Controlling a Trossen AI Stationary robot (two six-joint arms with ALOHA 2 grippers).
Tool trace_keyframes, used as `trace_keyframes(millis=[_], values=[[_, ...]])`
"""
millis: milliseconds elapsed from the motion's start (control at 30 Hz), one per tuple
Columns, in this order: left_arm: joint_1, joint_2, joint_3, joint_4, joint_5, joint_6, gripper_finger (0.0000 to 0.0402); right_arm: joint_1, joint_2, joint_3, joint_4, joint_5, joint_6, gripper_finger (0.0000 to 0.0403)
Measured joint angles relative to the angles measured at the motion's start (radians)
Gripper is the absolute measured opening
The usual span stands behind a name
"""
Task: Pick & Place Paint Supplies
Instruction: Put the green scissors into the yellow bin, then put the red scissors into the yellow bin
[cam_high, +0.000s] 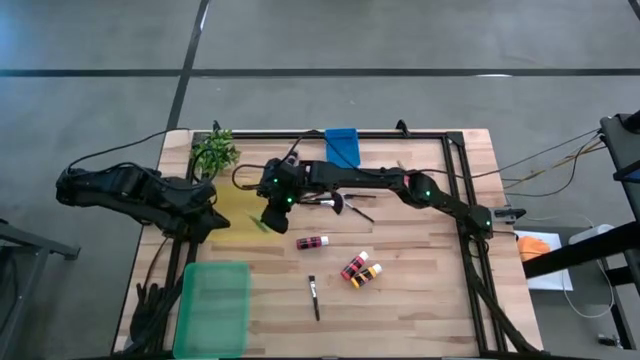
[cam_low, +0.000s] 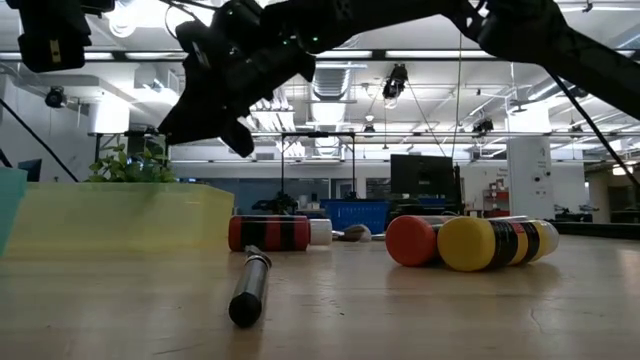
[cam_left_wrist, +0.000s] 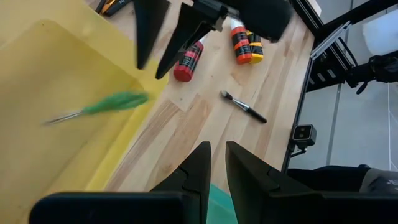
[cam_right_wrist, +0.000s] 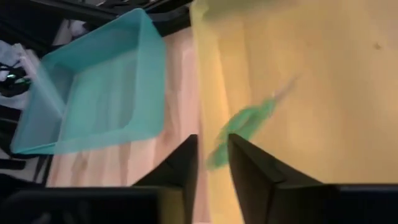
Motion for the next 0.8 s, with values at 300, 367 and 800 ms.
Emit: trace_keyframes(millis=[300,367,800], values=[[0.0,0.001,0.0,0.0,-0.008,0.01,0.0061,-0.049,-0.069,-0.001,-0.172,0.057,-0.005,0.0161],[0.0,0.002,0.0,0.0,-0.017,0.024,0.0061,-0.06,-0.114,0.0,-0.328,0.141,-0.008,0.0161],[0.001,0.018,0.0,0.059,-0.151,0.053,0.006,-0.059,-0.385,-0.311,-0.783,0.485,0.043,0.0162]])
